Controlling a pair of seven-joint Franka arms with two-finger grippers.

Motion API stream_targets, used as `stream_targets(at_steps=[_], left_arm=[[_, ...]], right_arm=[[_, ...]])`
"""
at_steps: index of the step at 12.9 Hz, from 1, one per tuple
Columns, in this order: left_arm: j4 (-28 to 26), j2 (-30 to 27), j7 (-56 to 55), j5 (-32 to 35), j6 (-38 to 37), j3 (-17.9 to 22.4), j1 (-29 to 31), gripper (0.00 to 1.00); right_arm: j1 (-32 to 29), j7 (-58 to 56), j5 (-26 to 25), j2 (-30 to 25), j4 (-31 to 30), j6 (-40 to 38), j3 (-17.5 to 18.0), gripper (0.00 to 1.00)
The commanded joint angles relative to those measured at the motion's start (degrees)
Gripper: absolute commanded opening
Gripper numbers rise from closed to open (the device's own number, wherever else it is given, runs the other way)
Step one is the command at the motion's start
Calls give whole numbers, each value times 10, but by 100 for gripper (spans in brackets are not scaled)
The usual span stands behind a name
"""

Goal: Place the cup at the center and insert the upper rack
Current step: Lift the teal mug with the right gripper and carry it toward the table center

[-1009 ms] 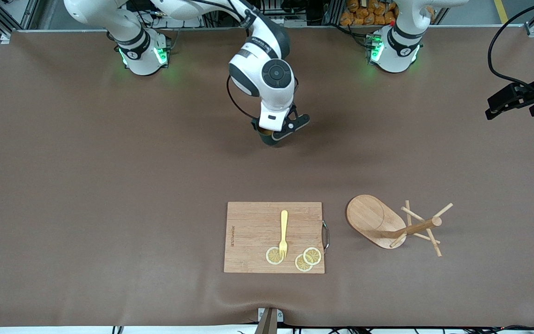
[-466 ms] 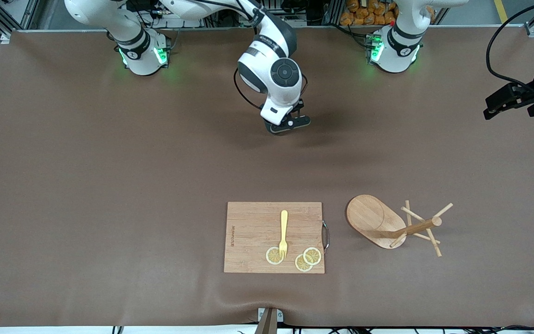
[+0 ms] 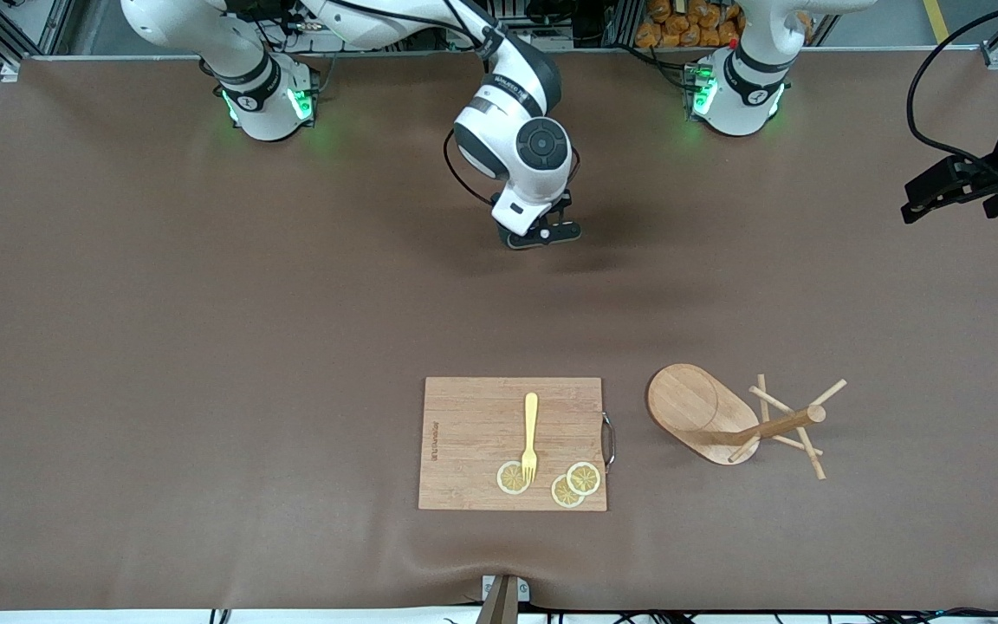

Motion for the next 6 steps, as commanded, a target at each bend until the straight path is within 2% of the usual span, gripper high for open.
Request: stream_targets(at_steps=[1,3,5,6], left_arm=[[3,0,7,-2,-7,0,2,100],[3,0,6,-1,-7,0,2,100],[3,0,3,-6,-7,0,3,100],[3,0,3,-6,-7,0,3,100]], right_arm=[[9,10,11,20,22,0,-8,0],[9,9,11,24,22,4,-8,3],[8,6,11,22,25,10,-8,28],[9,6,11,21,28,9,-8,48]])
